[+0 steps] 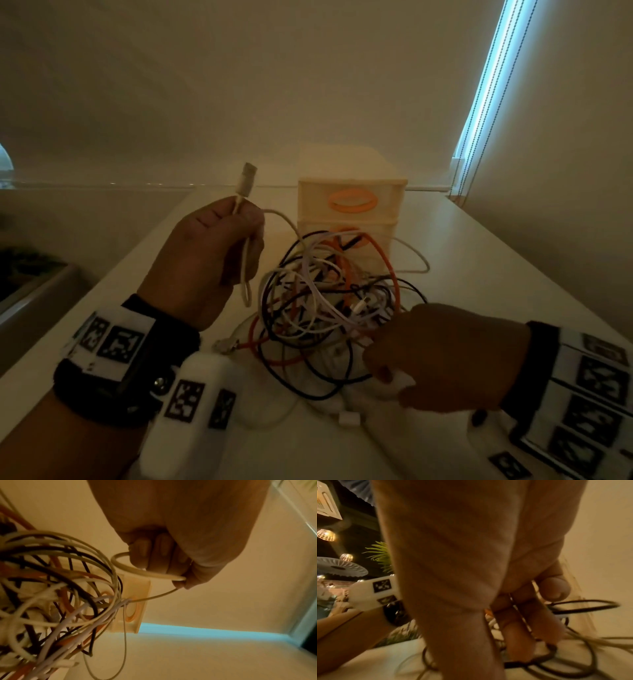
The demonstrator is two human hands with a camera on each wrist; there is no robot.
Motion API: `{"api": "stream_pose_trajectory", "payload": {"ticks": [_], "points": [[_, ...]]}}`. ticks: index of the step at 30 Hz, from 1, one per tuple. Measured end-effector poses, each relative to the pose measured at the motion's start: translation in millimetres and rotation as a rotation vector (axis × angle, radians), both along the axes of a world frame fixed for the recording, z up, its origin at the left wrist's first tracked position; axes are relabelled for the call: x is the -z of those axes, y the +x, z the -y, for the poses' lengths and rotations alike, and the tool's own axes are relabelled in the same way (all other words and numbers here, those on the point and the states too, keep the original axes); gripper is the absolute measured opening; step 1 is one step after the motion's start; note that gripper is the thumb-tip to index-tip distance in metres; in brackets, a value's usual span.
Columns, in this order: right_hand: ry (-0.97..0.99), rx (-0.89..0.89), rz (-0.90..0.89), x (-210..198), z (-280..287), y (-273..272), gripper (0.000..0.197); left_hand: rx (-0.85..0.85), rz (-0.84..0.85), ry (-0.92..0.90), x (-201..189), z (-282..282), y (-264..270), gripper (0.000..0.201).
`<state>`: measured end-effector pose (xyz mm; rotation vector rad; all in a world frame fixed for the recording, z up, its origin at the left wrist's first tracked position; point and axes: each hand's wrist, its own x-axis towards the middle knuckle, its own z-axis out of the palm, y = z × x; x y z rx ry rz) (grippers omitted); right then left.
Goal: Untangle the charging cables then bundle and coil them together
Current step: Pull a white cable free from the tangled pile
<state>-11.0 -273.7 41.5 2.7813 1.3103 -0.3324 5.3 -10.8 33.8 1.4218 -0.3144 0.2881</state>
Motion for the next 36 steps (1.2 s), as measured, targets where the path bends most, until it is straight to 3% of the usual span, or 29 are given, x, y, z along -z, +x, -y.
{"api": "stream_pose_trajectory", "payload": {"ticks": [2, 5, 8, 12, 16, 20, 22, 24, 27, 31, 33, 36], "points": [[0.014, 0.019, -0.052, -7, -1, 3, 0.016, -0.039, -0.03, -0.023, 0, -3, 2, 0.02], [0.395, -0.032, 0.088, -15, -11, 12, 0.005, -0.016, -0.022, 0.056, 5, 2, 2, 0.018], [0.702, 0.016, 0.212, -7, -35, 32, 0.01, 0.075, 0.011, 0.071, 7, 9, -1, 0.017], [0.575, 0.147, 0.177, 1, -58, 57, 0.017, 0.108, 0.002, 0.053, 6, 4, -2, 0.017], [0.412, 0.116, 0.239, -7, -68, 64, 0.008, 0.178, 0.045, 0.006, 5, -1, -2, 0.02], [0.211, 0.13, 0.348, -16, -66, 65, 0.001, 0.086, 0.045, -0.014, 2, -6, 0, 0.018], [0.144, 0.187, 0.351, -23, -60, 66, 0.008, 0.065, 0.038, -0.071, -1, -11, 1, 0.023], [0.11, 0.244, 0.345, -29, -54, 67, 0.002, 0.102, 0.066, -0.144, -5, -18, 1, 0.021], [0.082, 0.308, 0.352, -40, -50, 65, 0.013, 0.232, 0.183, -0.242, -13, -27, -2, 0.021], [0.053, 0.325, 0.394, -58, -49, 57, 0.011, 0.321, 0.209, -0.329, -18, -32, -4, 0.038], [0.065, 0.313, 0.393, -61, -48, 54, 0.015, 0.195, 0.141, -0.276, -14, -25, -3, 0.033], [0.219, 0.267, 0.384, -57, -45, 51, 0.024, -0.044, 0.013, 0.045, -4, -13, -1, 0.017]]}}
